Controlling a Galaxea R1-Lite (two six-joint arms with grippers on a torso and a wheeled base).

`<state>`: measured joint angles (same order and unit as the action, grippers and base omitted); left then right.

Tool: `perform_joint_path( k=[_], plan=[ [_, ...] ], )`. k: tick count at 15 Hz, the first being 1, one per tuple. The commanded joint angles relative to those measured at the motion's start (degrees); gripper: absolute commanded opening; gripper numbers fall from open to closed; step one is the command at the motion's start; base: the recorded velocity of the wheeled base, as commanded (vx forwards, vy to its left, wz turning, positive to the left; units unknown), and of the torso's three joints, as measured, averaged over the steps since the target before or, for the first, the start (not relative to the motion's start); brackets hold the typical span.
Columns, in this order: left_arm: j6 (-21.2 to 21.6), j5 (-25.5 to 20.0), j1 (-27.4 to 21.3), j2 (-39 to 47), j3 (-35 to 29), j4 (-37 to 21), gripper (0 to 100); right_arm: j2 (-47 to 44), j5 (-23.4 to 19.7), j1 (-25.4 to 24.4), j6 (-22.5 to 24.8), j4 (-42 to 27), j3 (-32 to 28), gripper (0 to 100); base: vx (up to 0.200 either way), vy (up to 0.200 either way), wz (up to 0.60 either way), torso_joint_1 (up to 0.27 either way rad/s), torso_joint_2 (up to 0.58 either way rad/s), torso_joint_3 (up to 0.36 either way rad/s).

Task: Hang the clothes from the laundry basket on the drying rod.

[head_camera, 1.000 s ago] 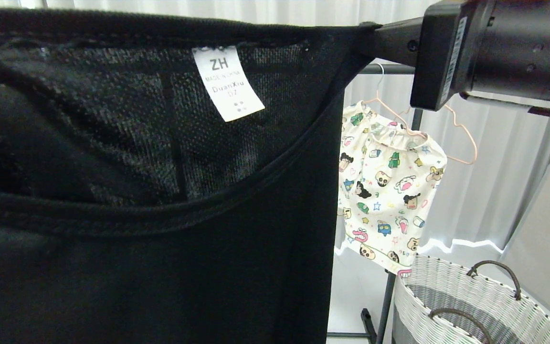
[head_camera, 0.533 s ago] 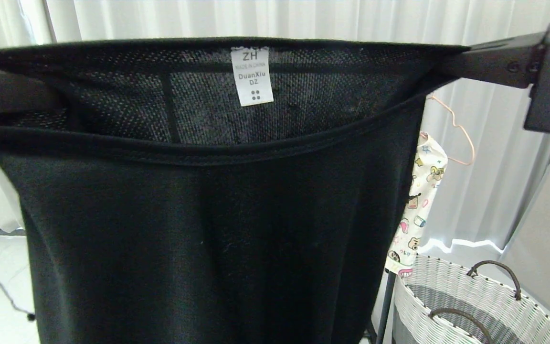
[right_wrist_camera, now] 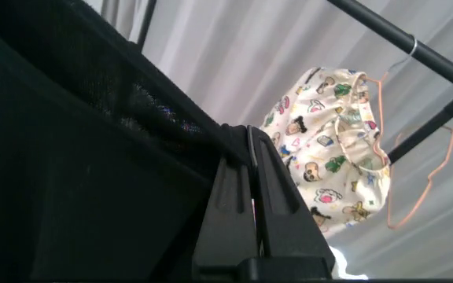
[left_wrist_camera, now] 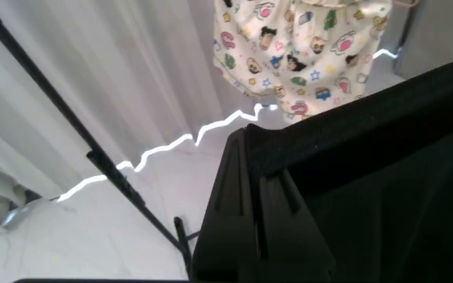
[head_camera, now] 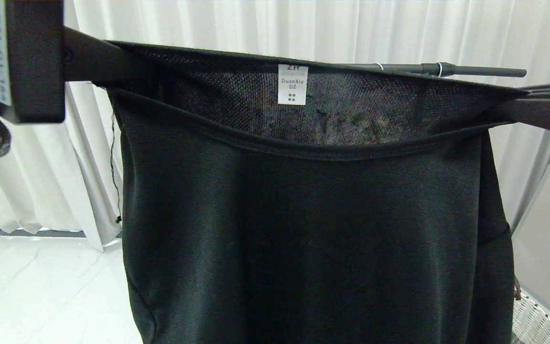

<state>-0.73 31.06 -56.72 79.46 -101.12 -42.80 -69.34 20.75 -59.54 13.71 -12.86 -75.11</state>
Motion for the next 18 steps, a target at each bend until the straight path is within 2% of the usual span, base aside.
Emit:
perform_joint_path(
  k=[1,3,6,8,9,11,12,14,15,16,18],
  plan=[
    [0.2,0.1,0.6,0.7,0.0,0.0,0,0.3,0.3,-0.1,0.1,-0.1,0.2,100,0.0,0.0,0.0,0.0,0.0,0.0],
    [0.2,0.1,0.6,0.8,0.1,0.0,0,0.3,0.6,-0.1,0.1,-0.3,0.3,100,0.0,0.0,0.0,0.0,0.0,0.0],
    [-0.1,4.2,2.7,0.8,0.6,0.0,0,3.3,0.2,-0.3,1.4,0.0,4.3,100,0.0,0.0,0.0,0.0,0.0,0.0],
    [-0.1,4.7,5.2,0.8,0.5,0.0,0,7.4,-2.1,-0.3,2.1,0.0,7.5,100,0.0,0.0,0.0,0.0,0.0,0.0],
    [-0.4,5.2,7.2,0.8,0.7,0.0,0,11.5,-5.3,-0.1,2.2,-0.1,9.9,100,0.0,0.0,0.0,0.0,0.0,0.0],
    [-0.9,6.8,7.5,0.0,2.9,0.0,0,15.2,-4.8,1.4,2.1,-0.1,12.3,100,0.0,0.0,0.0,0.0,0.0,0.0],
    [-0.8,7.2,7.5,-0.8,3.9,0.0,0,15.8,-3.5,5.0,2.1,-0.4,12.6,100,0.0,0.0,0.0,0.0,0.0,0.0],
    [-0.5,7.9,7.5,-2.6,6.3,0.0,0,15.5,0.5,18.4,2.1,-1.3,12.7,100,0.0,0.0,0.0,0.0,0.0,0.0],
    [-0.3,9.2,7.9,-4.0,7.9,0.0,0,14.7,1.0,30.6,2.5,-4.2,12.4,100,0.0,0.0,0.0,0.0,0.0,0.0],
    [-0.3,9.5,9.0,-4.3,8.4,0.0,0,14.6,0.1,35.2,2.8,-5.2,12.4,100,0.0,0.0,0.0,0.0,0.0,0.0],
    [-0.3,9.7,17.7,-5.0,9.0,0.0,0,14.6,-6.8,46.8,3.8,-5.9,13.8,100,0.0,0.0,0.0,0.0,0.0,0.0]
  ],
)
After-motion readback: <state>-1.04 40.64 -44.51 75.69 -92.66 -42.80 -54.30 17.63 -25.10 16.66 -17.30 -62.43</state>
